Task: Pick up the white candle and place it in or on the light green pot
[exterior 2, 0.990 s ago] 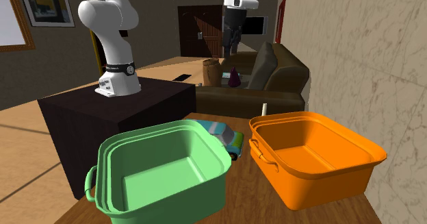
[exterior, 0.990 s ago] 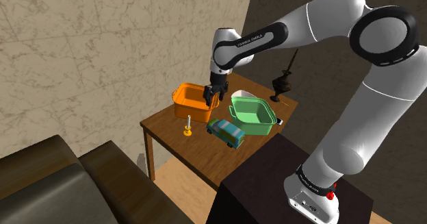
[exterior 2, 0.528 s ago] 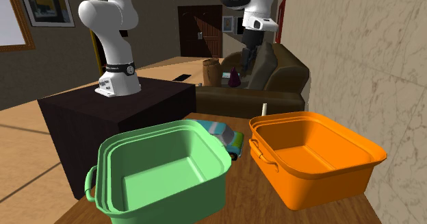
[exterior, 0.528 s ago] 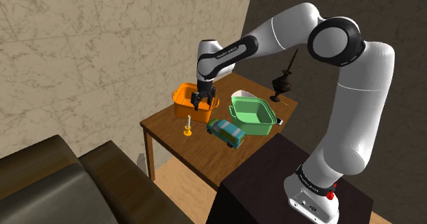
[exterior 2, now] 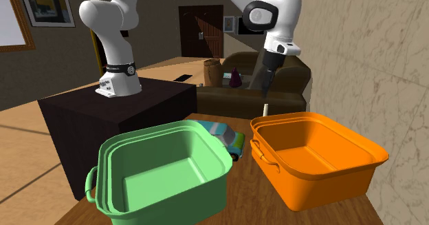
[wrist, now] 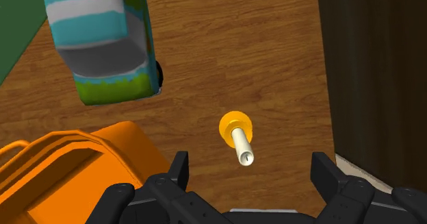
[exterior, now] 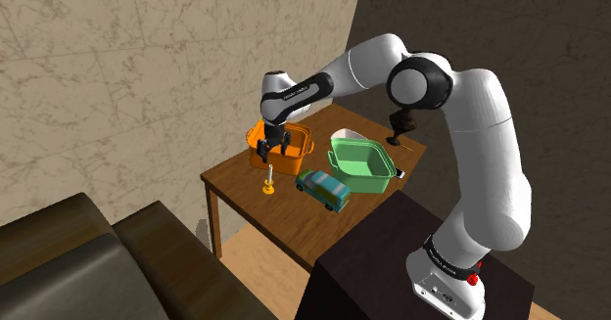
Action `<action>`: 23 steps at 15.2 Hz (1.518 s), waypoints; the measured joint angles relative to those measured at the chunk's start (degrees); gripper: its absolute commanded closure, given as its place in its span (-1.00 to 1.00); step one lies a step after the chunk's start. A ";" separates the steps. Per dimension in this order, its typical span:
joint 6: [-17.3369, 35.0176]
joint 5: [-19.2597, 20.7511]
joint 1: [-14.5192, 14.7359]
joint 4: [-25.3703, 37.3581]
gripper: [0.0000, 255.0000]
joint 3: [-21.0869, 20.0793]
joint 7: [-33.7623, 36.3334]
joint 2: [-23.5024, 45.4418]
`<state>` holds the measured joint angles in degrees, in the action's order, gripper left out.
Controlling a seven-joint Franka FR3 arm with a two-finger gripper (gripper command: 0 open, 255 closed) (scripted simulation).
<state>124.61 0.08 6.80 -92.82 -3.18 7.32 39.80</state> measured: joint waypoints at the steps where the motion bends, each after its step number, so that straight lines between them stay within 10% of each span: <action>1: -0.41 0.17 0.18 2.01 -1.00 0.11 0.16 1.72; 15: 3.39 0.44 0.60 3.63 -1.00 0.30 0.51 7.18; 16: 3.39 0.44 0.60 3.63 1.00 0.30 0.51 7.18; 23: 3.40 0.44 0.60 3.63 1.00 0.30 0.51 7.17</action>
<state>128.01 0.53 7.40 -89.19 -2.87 7.83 46.98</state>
